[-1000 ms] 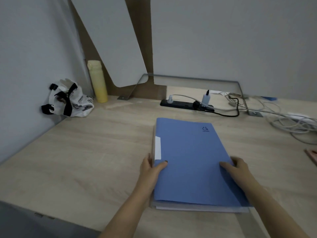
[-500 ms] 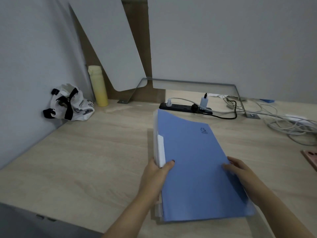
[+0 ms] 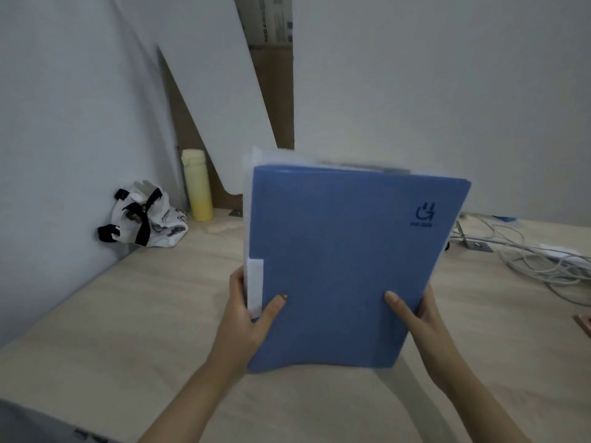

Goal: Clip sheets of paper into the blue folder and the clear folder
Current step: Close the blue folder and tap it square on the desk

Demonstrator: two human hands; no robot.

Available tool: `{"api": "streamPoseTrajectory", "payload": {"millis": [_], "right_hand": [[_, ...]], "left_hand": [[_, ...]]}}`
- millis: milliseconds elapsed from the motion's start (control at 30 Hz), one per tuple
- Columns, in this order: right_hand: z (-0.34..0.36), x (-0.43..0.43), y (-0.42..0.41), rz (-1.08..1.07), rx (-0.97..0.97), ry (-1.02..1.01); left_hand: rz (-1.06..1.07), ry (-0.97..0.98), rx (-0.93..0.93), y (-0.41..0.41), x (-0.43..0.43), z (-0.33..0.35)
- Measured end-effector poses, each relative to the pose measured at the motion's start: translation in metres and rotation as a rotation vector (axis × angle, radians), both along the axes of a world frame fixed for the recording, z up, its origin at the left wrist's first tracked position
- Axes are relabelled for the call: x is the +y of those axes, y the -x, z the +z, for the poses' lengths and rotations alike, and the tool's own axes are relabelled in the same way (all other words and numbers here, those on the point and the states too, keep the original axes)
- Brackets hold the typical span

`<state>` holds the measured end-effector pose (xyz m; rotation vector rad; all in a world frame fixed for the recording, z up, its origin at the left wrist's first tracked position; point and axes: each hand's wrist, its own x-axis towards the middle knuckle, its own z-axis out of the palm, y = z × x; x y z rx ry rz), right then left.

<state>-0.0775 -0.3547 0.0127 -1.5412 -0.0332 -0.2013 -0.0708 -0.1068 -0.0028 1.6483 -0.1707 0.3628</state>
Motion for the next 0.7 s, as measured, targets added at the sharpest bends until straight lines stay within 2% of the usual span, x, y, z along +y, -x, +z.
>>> {"api": "streamPoseTrajectory", "payload": {"millis": [167, 433, 567, 700], "right_hand": [[-0.017, 0.013, 0.008, 0.004, 0.039, -0.067], [-0.031, 0.026, 0.001, -0.132, 0.057, -0.084], [-0.034, 0.045, -0.018, -0.134, 0.204, -0.034], [-0.044, 0.076, -0.043, -0.081, 0.39, 0.021]], "left_hand": [[0.029, 0.175, 0.101, 0.008, -0.004, -0.028], [0.109, 0.199, 0.184, -0.005, -0.004, -0.026], [0.152, 0.196, 0.288, -0.023, 0.018, -0.016], [0.163, 0.083, 0.491, -0.049, 0.057, -0.011]]}}
